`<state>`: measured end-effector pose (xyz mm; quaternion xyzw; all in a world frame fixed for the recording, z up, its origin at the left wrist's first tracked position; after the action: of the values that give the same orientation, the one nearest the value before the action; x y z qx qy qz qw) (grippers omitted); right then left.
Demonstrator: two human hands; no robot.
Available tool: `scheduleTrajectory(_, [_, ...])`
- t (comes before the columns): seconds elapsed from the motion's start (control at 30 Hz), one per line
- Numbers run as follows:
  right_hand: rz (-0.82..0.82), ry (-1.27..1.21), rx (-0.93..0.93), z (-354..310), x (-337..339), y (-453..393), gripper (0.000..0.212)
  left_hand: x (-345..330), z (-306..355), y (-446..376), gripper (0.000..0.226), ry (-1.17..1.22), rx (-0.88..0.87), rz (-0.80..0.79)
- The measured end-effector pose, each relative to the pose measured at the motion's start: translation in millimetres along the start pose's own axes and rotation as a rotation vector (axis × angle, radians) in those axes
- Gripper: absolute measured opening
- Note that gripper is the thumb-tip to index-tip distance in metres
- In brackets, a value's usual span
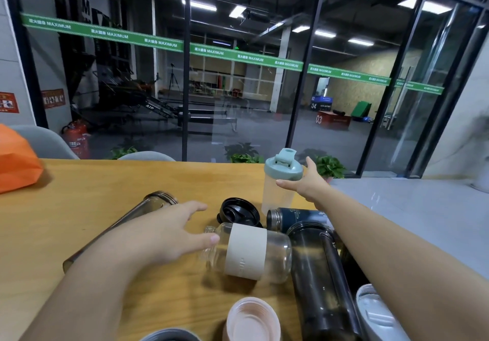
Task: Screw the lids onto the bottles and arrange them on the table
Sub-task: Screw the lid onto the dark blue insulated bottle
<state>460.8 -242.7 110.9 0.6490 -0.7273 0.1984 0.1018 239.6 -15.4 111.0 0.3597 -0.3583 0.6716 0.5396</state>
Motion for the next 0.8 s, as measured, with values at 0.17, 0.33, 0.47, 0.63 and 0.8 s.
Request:
scheduleTrajectory(0.17, [0.081, 0.124, -0.038, 12, 41, -6, 0.106, 9, 12, 0, 0.071, 0.067, -0.051, 0.076])
scheduleTrajectory(0.33, [-0.016, 0.351, 0.037, 23, 71, 4, 0.072, 21, 29, 3, 0.059, 0.208, -0.114, 0.213])
scheduleTrajectory(0.47, [-0.207, 0.589, 0.153, 34, 69, 18, 0.059, 28, 47, 7, 0.041, 0.274, -0.206, 0.288])
scheduleTrajectory(0.63, [-0.356, 0.748, 0.232, 41, 51, 24, 0.069, 29, 75, 22, 0.028, 0.476, -0.32, 0.302])
scheduleTrajectory(0.8, [-0.51, 0.887, 0.227, 51, 30, 23, 0.081, 1, 97, 41, 0.023, 0.526, -0.372, 0.213])
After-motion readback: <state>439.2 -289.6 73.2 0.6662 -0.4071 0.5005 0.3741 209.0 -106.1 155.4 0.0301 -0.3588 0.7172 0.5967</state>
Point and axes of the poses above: each hand's wrist, its own y-axis away from the middle knuckle, its own x-axis out of the back of the hand, z = x × y, the point moved 10 cm from there along -y, towards the middle knuckle, and after that the axes turned 12 degrees about z, right-handed, at the moved point
